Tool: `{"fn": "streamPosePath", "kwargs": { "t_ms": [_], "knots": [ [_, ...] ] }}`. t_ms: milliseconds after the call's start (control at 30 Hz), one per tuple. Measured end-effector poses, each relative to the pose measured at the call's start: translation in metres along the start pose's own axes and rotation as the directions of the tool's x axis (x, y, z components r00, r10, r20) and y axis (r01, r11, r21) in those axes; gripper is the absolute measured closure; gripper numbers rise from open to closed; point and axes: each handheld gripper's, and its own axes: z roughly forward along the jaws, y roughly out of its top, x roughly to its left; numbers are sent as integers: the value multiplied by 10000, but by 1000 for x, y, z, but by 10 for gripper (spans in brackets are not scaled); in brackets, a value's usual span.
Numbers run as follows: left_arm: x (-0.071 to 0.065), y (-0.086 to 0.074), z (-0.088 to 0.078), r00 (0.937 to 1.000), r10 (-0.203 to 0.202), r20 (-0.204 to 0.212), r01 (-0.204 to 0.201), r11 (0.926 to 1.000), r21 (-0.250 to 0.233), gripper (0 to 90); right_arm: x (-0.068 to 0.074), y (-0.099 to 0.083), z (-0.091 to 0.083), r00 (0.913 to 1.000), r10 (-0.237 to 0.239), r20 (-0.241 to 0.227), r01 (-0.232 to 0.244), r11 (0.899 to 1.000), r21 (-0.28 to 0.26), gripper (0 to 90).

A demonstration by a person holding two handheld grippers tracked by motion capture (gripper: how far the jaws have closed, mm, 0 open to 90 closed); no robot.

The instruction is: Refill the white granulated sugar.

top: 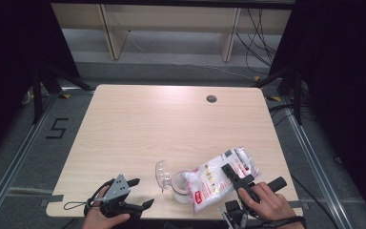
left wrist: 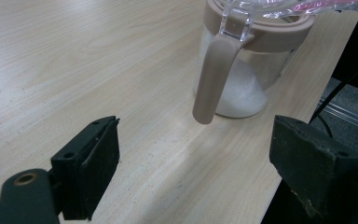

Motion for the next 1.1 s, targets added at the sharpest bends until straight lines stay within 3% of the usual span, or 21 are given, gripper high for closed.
{"fn": "streamPosePath", "kwargs": {
  "t_ms": [1100],
  "knots": [
    [0,0,0,10000,13,-4,-13,10000,10,158,0,-1,0,10000,-13,-10,13,10000,-7,683]
  ]
}}
